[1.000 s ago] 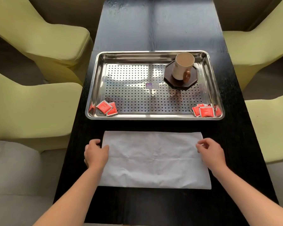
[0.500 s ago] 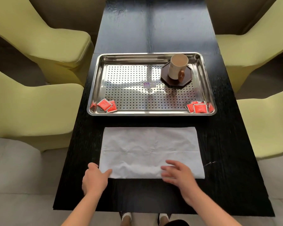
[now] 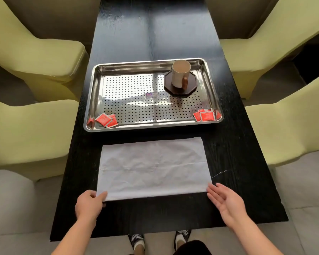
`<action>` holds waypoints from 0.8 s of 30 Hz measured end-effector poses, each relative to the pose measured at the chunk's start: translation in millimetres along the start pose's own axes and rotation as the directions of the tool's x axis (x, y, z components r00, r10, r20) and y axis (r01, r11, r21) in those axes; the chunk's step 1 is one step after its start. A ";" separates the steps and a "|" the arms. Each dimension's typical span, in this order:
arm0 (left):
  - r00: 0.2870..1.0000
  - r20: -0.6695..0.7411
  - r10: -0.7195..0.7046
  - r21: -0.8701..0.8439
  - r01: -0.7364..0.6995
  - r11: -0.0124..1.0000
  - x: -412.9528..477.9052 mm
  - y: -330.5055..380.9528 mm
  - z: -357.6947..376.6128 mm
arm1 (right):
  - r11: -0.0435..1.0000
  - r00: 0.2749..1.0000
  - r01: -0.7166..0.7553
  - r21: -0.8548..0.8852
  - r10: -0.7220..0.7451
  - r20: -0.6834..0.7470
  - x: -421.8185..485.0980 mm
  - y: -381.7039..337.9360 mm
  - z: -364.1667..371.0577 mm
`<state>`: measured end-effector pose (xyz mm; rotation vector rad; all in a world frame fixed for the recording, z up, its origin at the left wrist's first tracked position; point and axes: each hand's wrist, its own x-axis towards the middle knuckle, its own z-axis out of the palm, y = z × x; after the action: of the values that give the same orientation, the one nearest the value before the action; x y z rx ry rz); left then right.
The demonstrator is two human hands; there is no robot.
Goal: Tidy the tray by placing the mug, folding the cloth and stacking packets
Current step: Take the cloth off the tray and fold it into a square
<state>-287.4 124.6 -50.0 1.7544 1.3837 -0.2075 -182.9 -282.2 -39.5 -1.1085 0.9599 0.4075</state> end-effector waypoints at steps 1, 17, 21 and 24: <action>0.999 0.001 -0.039 -0.081 0.039 0.996 -0.2 -1.8 -2.3 | 0.999 1.000 0.021 -0.036 -0.021 -0.012 -1.0 -2.0 -4.1; 0.994 -0.100 -0.048 -0.481 -0.006 0.877 -25.2 6.6 -21.2 | 0.930 0.987 0.146 -0.338 -0.114 0.113 -24.2 30.9 35.6; 0.912 -0.232 0.339 -0.049 -0.359 0.932 -58.9 29.6 -16.5 | 0.912 0.989 0.139 -0.387 -0.106 0.107 -23.3 29.5 34.6; 0.839 -0.186 0.512 0.076 -0.507 0.859 -84.2 48.1 -1.7 | 0.894 0.988 0.149 -0.422 -0.116 0.103 -23.4 27.2 39.0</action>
<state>-278.0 65.7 26.4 2.1415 0.9938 0.2551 -197.6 -232.0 -31.2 -1.5392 0.7373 0.5614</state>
